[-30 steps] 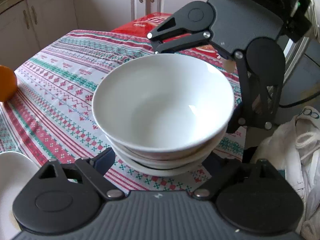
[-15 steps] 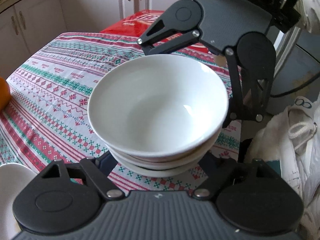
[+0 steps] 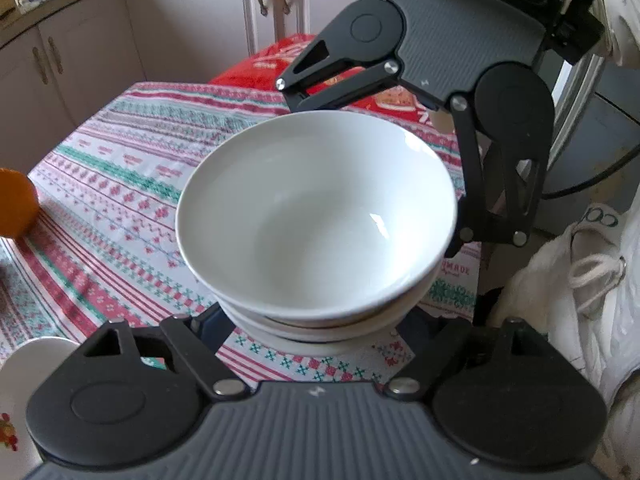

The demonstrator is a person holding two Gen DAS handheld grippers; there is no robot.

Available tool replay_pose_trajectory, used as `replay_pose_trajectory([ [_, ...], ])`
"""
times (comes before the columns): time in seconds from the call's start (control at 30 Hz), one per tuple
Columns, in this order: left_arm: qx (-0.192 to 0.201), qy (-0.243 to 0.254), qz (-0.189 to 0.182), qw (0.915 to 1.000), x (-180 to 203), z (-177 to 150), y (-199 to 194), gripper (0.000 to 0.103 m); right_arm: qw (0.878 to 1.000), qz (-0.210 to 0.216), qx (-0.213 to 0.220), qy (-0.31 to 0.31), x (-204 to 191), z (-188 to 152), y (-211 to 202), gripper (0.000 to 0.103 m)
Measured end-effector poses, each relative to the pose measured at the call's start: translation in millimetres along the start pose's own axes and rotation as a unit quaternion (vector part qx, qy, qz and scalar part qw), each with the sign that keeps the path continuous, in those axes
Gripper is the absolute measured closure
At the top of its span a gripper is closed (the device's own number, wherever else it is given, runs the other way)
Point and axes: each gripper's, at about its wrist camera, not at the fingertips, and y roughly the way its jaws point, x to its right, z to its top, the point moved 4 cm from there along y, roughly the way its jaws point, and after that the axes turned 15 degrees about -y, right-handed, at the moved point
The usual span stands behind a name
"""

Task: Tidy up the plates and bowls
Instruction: 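Lift the bowl stack with both tools and carry it over the plate stack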

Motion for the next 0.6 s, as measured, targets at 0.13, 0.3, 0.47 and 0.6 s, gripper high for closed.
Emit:
replay_pose_trajectory([
  [0.13,0.009,-0.006,0.001,0.9999,0,2,-13,0.019,1.0,0.0,0.0,-0.009,2,9,-8,0.013],
  [0.3,0.014,-0.015,0.002,0.9998,-1,2,-26,0.019,1.0,0.005,-0.001,-0.018,4,21,-15,0.013],
  [0.47,0.023,-0.022,0.015,0.9994,-8,0,-41,0.019,0.999,0.002,0.001,-0.036,7,37,-15,0.013],
  [0.6,0.028,-0.031,0.033,0.9986,-20,-7,-56,0.019,0.998,0.002,0.007,-0.057,14,57,-9,0.013],
])
